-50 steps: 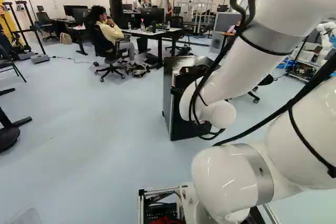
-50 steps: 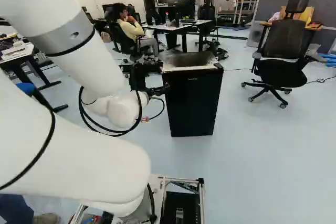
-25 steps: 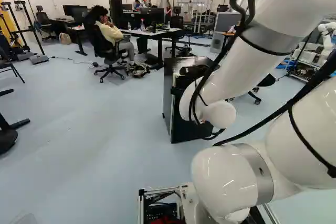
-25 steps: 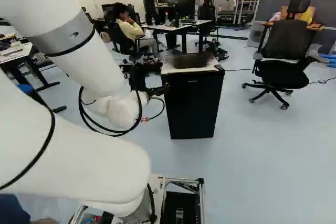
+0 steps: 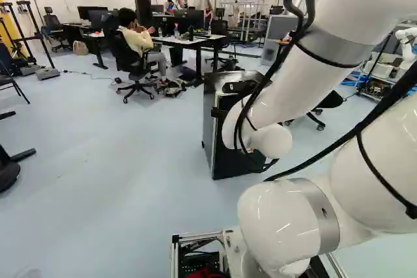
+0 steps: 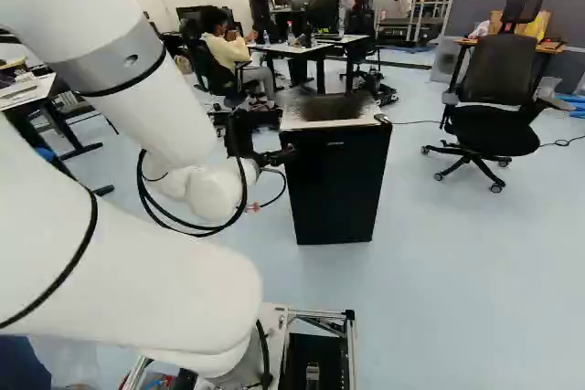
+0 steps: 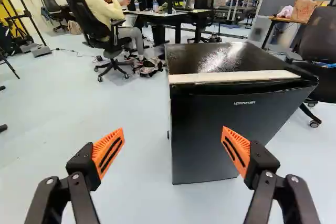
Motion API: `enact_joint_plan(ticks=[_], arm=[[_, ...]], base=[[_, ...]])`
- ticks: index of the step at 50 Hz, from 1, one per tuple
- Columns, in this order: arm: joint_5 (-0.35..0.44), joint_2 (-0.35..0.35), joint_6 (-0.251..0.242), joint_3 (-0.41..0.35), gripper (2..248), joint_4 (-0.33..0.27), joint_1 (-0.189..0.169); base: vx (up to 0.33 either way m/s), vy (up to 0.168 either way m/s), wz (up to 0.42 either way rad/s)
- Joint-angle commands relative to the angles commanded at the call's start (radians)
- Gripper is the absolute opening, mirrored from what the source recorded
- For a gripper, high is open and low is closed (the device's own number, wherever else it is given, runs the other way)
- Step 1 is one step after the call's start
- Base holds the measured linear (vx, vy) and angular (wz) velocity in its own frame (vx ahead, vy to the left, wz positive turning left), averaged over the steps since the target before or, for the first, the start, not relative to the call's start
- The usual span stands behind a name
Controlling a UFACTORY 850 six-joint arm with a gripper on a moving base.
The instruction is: Grab a drink from the fridge
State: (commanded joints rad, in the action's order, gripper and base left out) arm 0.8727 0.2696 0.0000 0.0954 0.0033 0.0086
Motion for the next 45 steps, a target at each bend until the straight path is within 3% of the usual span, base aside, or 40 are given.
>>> enact_joint_plan(ticks=[18, 45], arm=[[0.001, -0.025, 0.000, 0.022, 247, 0.056, 0.035], [0.012, -0.104, 0.000, 0.092, 247, 0.180, 0.129]], base=[[0.000, 0.000, 0.000], [0.000, 0.000, 0.000]])
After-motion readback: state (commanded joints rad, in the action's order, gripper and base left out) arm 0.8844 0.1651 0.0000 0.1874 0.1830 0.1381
